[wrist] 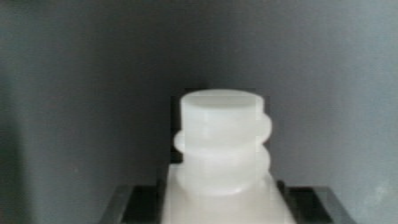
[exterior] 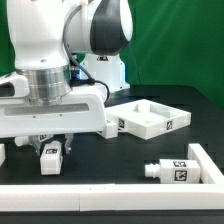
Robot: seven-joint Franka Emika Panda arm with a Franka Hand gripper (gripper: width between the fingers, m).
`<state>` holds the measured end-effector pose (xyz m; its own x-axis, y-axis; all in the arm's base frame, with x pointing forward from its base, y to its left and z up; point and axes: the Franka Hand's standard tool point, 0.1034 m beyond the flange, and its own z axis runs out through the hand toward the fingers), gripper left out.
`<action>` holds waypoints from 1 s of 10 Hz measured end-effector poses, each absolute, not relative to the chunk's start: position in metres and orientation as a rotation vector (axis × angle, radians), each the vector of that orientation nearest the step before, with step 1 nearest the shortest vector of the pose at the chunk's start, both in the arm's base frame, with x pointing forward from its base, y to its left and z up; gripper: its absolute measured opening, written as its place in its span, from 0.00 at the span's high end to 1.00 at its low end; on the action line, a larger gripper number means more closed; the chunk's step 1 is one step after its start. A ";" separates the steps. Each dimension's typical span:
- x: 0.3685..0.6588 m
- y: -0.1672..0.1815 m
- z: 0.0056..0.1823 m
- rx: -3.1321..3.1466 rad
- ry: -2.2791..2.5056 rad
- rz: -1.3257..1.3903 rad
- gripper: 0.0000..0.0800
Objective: Assemble one leg
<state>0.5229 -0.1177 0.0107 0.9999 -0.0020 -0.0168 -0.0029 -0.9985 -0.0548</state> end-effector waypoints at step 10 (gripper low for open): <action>0.569 -0.016 0.062 -3.028 -0.521 -0.005 0.19</action>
Offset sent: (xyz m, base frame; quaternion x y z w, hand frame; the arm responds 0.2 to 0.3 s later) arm 0.0000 0.0000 0.0000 0.0000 0.0000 0.0000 1.0000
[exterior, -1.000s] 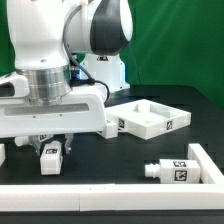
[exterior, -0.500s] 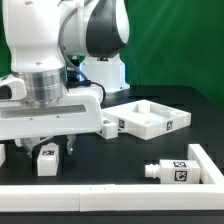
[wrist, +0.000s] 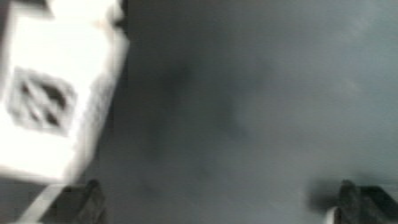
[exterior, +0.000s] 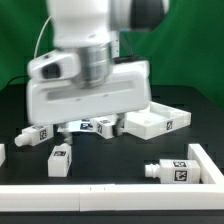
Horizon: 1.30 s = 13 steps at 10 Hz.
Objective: Assemble one leg
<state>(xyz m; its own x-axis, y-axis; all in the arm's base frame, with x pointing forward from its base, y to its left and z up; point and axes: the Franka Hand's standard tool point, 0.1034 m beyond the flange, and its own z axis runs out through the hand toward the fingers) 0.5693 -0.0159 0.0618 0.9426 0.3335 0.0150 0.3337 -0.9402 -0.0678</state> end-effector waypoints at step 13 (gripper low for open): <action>0.597 0.068 0.044 -2.576 -1.707 -0.048 0.19</action>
Offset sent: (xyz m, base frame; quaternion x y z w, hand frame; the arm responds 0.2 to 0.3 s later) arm 0.0000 0.0000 0.0000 0.0000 0.0000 -0.1296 0.9916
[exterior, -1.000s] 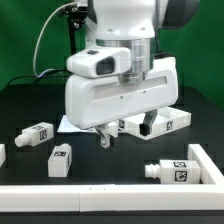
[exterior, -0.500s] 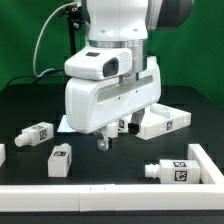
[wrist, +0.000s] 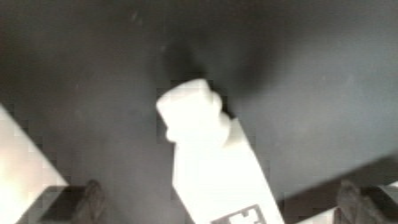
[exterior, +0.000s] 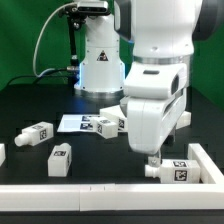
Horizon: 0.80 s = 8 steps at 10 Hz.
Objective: Assemble one leg
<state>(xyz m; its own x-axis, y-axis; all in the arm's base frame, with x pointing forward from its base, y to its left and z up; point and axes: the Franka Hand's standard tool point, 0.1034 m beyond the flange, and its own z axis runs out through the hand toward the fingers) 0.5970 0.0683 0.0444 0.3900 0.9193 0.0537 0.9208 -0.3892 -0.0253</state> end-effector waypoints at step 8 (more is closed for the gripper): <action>0.597 0.095 0.008 -2.467 -1.851 -0.086 0.19</action>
Offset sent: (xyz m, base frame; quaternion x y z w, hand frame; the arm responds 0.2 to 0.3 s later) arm 0.0278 0.0308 -0.0138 0.0171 0.0185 0.0035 0.9997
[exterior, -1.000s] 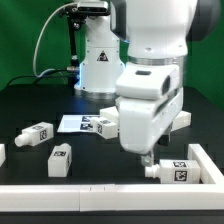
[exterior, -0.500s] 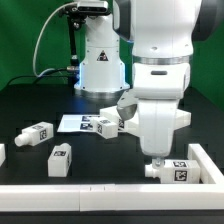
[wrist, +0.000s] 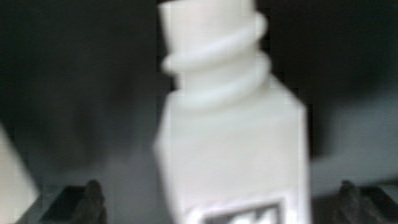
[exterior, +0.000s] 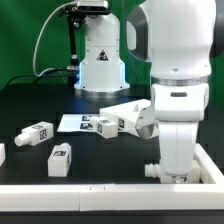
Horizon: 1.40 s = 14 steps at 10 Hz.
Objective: Assemble one leg
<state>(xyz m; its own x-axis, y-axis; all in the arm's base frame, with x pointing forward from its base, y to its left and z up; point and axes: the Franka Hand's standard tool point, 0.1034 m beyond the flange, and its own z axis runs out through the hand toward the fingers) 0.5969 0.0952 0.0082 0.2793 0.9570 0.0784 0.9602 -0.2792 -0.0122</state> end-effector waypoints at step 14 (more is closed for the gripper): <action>0.538 -0.022 0.057 -2.669 -1.651 -0.060 0.65</action>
Offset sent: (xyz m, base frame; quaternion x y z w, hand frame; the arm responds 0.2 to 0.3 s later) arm 0.0000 0.0000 0.0000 0.0000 0.0000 0.0000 1.0000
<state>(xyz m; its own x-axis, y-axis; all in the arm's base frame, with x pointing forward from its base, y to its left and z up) 0.5382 -0.0221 0.0572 0.4461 0.8943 0.0343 0.8944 -0.4468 0.0177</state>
